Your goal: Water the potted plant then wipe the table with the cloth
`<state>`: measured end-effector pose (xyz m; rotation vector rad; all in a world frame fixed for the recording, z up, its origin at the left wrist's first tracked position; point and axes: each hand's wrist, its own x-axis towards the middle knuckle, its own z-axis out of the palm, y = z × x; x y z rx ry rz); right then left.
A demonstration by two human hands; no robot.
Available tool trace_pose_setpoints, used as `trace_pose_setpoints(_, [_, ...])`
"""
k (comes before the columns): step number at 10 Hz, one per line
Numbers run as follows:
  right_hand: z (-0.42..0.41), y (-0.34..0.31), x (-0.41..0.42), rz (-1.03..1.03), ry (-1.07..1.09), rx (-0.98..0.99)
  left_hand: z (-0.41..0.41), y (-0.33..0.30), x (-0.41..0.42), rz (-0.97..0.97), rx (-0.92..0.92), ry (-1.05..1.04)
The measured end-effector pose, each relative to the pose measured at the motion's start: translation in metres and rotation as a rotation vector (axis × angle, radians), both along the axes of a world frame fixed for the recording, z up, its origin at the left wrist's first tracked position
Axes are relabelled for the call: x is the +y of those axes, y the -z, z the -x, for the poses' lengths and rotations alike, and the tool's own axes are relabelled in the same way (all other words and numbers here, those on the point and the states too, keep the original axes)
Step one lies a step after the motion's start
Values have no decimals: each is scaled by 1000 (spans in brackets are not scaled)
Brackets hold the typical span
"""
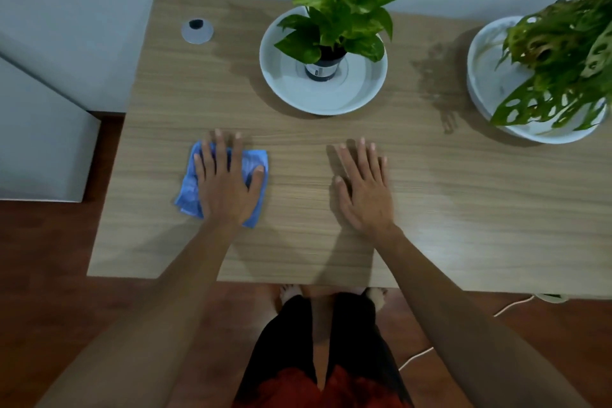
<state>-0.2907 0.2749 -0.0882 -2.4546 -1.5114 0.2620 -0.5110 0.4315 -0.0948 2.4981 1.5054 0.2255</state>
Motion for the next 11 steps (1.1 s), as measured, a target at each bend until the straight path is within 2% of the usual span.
trace_pose_setpoints(2, [4,0,3,78,5,-44,29,-6,-37,29,37,-244])
trace_pose_setpoints(3, [5,0,4,104,2,-49,49,-8,-52,14,-36,-248])
trace_pose_setpoints(7, [3,1,4,162,-4,-64,67,-1,-30,-9,139,0])
trace_pose_setpoints(8, [0,-3,2,171,-30,-16,65,-3,-26,-9,151,36])
trace_pose_setpoints(9, [-6,-10,-6,145,8,56,61,-10,-27,28,92,15])
trace_pose_setpoints(10, [-21,-11,-31,106,89,43,35,-21,-34,12,17,25])
trace_pose_setpoints(11, [-35,-16,-54,116,172,22,-11,-29,-49,30,-66,116])
